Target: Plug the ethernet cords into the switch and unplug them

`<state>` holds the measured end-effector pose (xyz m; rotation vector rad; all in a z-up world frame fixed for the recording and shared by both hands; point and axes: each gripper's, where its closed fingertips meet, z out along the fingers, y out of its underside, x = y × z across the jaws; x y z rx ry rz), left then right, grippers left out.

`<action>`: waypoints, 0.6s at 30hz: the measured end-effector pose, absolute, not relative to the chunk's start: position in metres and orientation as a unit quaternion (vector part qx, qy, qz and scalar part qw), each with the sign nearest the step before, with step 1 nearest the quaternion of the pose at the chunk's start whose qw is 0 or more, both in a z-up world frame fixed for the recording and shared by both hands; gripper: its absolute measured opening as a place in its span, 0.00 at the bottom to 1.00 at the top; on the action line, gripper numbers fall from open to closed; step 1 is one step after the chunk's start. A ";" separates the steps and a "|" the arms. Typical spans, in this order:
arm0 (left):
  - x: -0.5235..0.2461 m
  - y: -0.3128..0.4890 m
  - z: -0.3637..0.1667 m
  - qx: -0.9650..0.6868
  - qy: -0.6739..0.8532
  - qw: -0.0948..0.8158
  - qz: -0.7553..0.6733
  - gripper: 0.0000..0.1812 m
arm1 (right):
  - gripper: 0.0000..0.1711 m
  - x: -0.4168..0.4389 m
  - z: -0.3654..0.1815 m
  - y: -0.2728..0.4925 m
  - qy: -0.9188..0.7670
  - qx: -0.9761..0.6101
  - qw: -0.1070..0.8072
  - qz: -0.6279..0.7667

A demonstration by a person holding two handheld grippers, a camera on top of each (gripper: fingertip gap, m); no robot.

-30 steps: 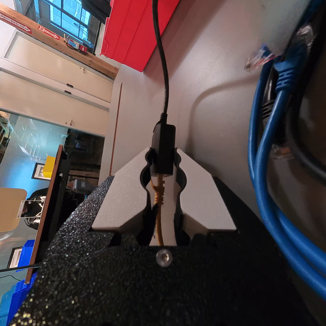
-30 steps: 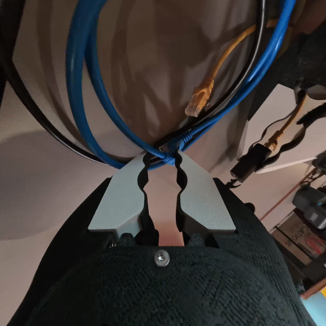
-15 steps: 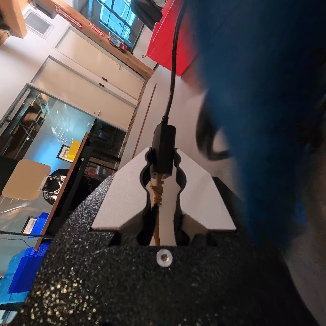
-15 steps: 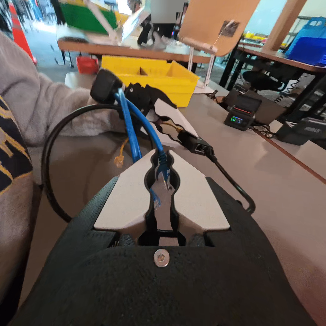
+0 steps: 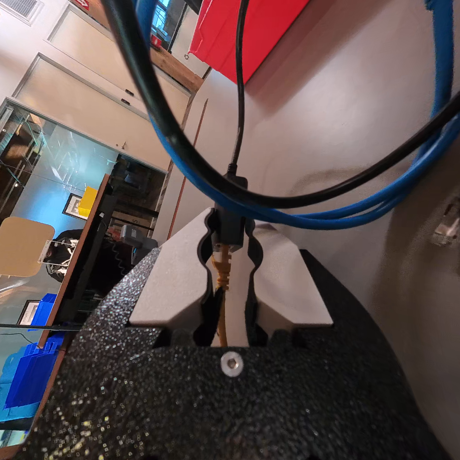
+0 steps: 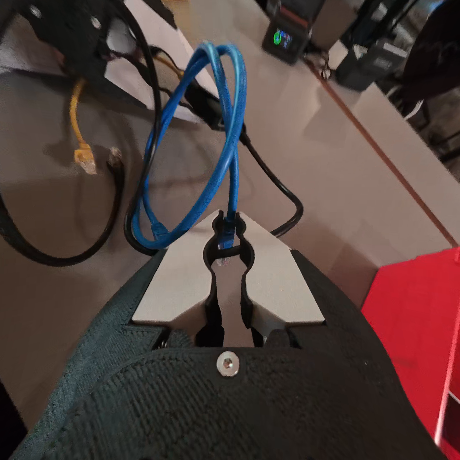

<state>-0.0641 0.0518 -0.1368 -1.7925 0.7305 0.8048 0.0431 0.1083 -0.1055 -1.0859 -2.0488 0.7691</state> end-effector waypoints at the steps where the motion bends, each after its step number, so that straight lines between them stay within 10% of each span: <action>1: -0.063 0.052 -0.138 -0.742 0.306 0.495 0.333 0.12 | 0.04 0.045 -0.110 0.111 -0.791 -0.431 0.332 0.282; 7: -0.071 0.053 -0.133 -0.740 0.288 0.491 0.358 0.12 | 0.04 0.037 -0.089 0.113 -0.722 -0.474 0.330 0.382; 18: -0.088 0.048 -0.112 -0.742 0.204 0.536 0.348 0.11 | 0.03 0.076 0.034 0.036 -0.666 -0.018 0.676 0.316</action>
